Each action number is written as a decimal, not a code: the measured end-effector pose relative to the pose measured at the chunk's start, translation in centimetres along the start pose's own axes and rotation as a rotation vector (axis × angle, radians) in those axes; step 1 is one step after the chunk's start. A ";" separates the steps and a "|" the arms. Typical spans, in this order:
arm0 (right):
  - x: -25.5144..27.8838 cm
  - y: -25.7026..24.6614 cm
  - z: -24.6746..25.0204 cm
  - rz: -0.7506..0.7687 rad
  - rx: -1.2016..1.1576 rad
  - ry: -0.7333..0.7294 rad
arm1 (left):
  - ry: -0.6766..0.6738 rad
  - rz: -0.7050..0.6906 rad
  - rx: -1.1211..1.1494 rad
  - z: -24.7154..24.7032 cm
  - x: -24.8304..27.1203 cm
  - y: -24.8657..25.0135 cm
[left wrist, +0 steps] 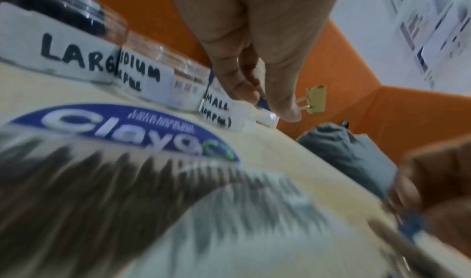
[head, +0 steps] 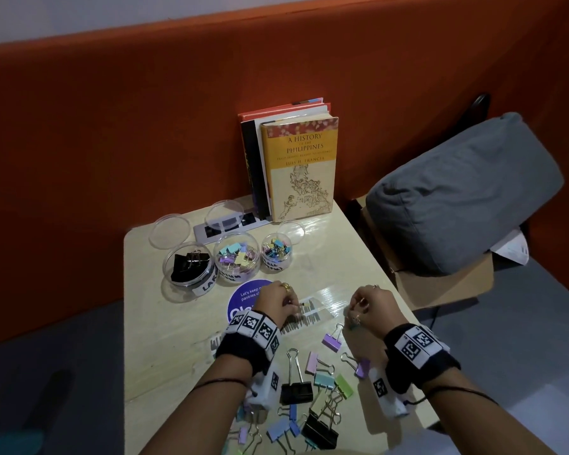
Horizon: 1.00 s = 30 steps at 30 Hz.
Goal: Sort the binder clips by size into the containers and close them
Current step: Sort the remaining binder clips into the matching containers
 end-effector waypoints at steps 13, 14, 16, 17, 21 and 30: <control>0.3 0.7 -2.2 0.061 0.202 -0.140 | 0.275 0.151 -0.139 6.1 -7.7 1.5; 0.3 0.9 -2.2 0.065 0.182 -0.144 | 0.261 0.139 -0.169 5.9 -7.9 1.2; 0.3 0.9 -1.9 0.103 0.143 -0.148 | 0.245 0.061 -0.240 5.6 -8.2 1.1; 0.4 0.6 -1.9 0.136 0.143 -0.171 | 0.224 0.009 -0.268 5.5 -8.3 1.2; 0.9 -0.4 -2.5 0.239 0.241 -0.335 | 0.012 -0.169 -0.475 4.2 -9.2 1.4; -1.2 -1.1 -3.7 0.199 0.277 -0.357 | 0.000 -0.131 -0.613 3.7 -9.7 0.8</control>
Point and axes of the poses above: each hand's wrist, its own x-axis away from the middle knuckle, its own z-axis out of the back of the hand, y = z × x, the point moved 7 cm from there along -x, towards the middle knuckle, and after that the axes turned 11 degrees about y, right-handed, at the moved point
